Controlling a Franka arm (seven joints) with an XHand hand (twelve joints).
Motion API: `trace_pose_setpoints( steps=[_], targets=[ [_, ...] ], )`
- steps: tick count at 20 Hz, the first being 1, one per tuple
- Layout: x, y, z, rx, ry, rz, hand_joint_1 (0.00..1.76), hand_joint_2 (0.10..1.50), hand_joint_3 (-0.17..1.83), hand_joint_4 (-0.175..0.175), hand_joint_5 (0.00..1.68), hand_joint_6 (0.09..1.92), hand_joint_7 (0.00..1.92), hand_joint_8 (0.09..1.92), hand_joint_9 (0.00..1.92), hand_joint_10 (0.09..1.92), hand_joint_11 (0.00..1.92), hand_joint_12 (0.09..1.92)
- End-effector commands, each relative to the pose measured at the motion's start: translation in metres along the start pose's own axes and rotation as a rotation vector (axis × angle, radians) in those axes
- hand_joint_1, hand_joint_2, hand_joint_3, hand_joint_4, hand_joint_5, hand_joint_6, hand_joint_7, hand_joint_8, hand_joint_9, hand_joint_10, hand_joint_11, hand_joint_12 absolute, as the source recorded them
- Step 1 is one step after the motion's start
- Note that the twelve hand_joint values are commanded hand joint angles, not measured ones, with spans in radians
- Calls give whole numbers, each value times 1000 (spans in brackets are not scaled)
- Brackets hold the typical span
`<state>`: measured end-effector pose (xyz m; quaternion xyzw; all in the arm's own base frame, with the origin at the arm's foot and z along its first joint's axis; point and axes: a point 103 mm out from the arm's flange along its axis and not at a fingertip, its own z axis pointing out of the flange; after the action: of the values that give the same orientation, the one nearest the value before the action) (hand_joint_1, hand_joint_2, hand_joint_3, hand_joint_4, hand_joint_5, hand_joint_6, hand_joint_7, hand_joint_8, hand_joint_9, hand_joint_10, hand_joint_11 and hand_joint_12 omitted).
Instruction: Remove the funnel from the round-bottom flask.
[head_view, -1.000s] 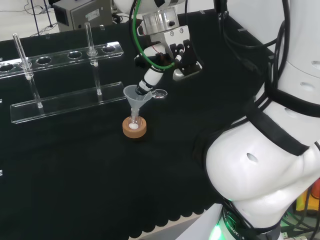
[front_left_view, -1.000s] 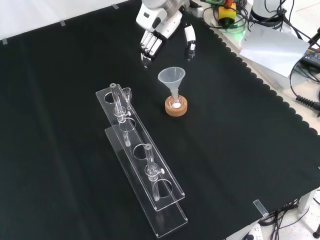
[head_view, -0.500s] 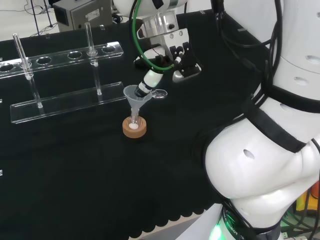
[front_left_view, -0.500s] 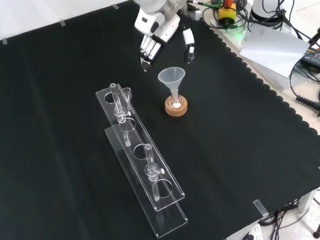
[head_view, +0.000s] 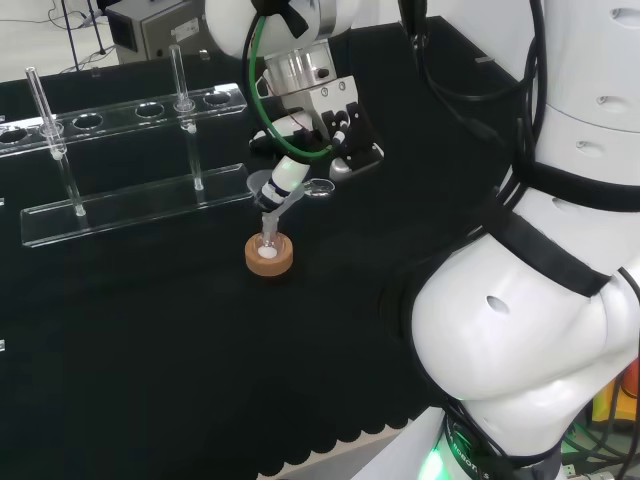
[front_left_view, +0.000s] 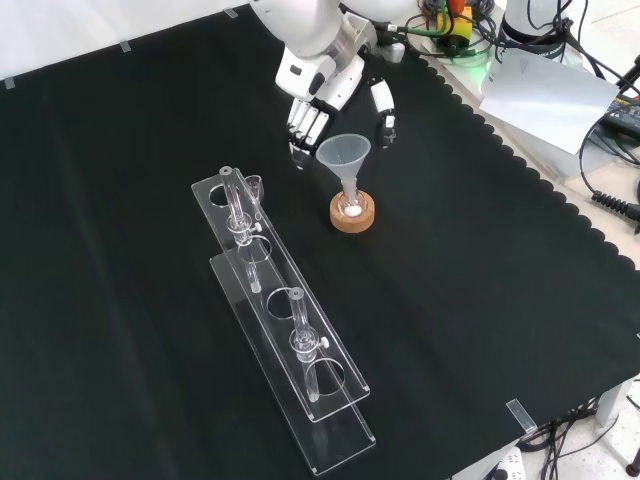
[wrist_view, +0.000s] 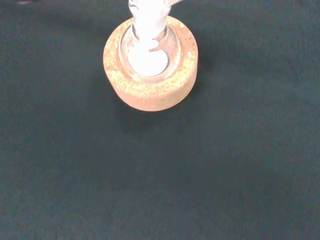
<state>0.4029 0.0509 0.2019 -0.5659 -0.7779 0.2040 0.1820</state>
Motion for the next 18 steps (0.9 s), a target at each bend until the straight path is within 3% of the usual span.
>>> trace_pose_setpoints(
  steps=[1, 18],
  targets=[
    [-2, 5, 3, -5, -30, 9, 535, 651, 399, -33, 47, 87, 0, 615, 141, 835, 390, 1436],
    [-8, 13, 14, 28, -42, 5, 538, 651, 391, -35, 58, 87, 0, 626, 147, 836, 377, 1433]
  ],
)
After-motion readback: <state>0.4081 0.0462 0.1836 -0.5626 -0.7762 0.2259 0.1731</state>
